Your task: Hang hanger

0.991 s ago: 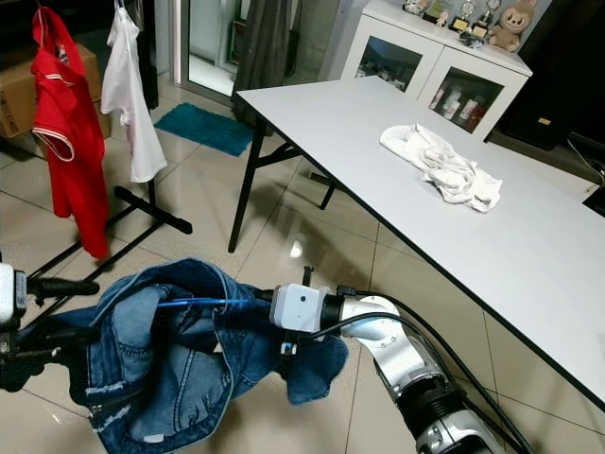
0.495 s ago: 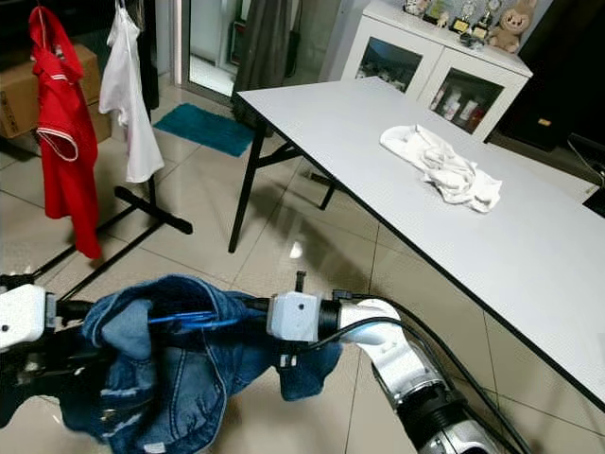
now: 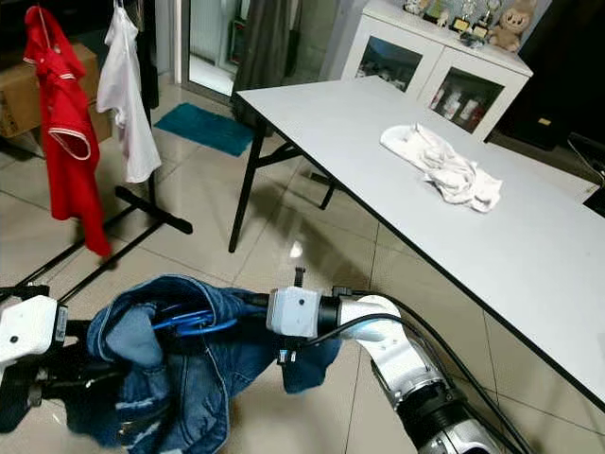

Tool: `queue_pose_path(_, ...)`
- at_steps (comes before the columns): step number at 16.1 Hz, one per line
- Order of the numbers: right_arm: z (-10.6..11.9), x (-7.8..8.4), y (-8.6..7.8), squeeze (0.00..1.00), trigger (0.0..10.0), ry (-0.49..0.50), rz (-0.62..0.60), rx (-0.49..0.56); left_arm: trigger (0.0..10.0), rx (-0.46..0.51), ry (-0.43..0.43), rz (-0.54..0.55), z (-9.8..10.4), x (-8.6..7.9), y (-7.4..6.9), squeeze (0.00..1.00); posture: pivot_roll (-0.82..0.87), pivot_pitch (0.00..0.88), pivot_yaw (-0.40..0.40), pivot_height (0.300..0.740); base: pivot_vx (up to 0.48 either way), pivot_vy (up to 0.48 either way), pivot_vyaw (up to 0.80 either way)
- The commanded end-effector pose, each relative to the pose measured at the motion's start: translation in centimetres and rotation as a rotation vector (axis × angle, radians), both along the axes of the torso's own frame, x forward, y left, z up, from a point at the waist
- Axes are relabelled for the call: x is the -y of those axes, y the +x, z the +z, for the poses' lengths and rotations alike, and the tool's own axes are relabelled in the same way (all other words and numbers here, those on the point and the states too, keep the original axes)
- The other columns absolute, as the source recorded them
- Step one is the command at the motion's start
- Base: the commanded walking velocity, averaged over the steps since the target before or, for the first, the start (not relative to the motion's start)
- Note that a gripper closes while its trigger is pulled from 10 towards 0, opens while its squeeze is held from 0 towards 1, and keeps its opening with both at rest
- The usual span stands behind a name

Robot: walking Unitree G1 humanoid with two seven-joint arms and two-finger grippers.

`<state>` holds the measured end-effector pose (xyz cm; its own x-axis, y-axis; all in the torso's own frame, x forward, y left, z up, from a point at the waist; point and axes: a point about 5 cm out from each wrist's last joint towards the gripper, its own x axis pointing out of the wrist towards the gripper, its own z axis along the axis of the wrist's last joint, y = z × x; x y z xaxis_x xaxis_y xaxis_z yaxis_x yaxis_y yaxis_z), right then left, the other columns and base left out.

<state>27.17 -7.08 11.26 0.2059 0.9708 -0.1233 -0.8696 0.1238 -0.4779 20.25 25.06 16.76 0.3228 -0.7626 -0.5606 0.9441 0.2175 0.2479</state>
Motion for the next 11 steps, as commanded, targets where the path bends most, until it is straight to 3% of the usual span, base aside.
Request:
queue_pose_path(1,1.54,-0.08,0.34,0.0,5.4,0.061,0.002,0.042,0.0,-0.009,-0.032,-0.058,-0.08,1.24,-0.33,0.0,0.27,0.048,-0.193,0.74,0.0,0.0,0.0)
queue_pose_path(2,1.76,-0.11,0.46,0.0,6.9,0.07,0.001,0.046,0.0,-0.012,-0.046,-0.065,0.04,1.34,-0.39,0.0,0.27,0.047,-0.194,0.74,0.0,0.0,0.0)
queue_pose_path(3,1.89,-0.11,0.54,0.0,7.1,0.075,0.0,0.048,0.0,-0.013,-0.056,-0.07,0.13,1.42,-0.39,0.0,0.27,0.046,-0.196,0.74,0.0,0.0,0.0)
queue_pose_path(5,1.95,0.01,0.67,0.0,10.0,0.072,-0.004,0.056,0.0,-0.009,-0.072,-0.074,0.29,1.52,-0.36,0.0,0.28,0.043,-0.199,0.74,0.0,0.0,0.0)
queue_pose_path(11,2.01,0.09,0.76,0.0,10.0,0.073,-0.009,0.06,0.0,-0.007,-0.075,-0.075,0.31,1.54,-0.36,0.0,0.28,0.042,-0.202,0.74,0.0,0.0,0.0)
